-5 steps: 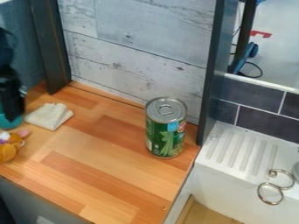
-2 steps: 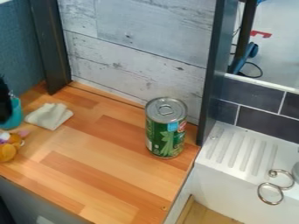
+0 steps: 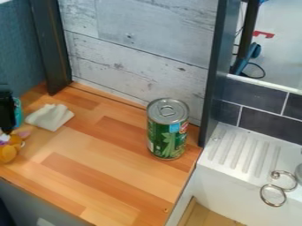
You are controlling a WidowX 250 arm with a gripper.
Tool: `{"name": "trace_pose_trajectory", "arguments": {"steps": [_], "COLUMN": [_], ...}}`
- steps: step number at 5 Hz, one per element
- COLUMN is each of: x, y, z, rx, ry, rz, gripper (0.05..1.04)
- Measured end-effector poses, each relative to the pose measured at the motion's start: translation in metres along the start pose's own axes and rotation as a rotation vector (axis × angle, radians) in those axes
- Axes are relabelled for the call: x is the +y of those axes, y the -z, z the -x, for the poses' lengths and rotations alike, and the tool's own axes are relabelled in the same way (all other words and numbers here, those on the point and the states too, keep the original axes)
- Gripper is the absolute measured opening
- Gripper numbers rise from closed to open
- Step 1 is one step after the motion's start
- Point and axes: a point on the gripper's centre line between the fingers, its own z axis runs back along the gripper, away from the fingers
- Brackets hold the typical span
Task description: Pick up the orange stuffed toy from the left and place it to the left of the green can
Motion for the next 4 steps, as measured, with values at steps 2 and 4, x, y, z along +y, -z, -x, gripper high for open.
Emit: {"name": "trace_pose_trajectory", "arguments": {"steps": [2,4], "x": [-0.011,-0.005], "y": [0.016,0.025], "z": [-0.001,-0.002], "rx": [0.034,0.024], "ry": [0.003,-0.036], "rz": [-0.098,-0.135], "gripper": [1.002,0.986]}}
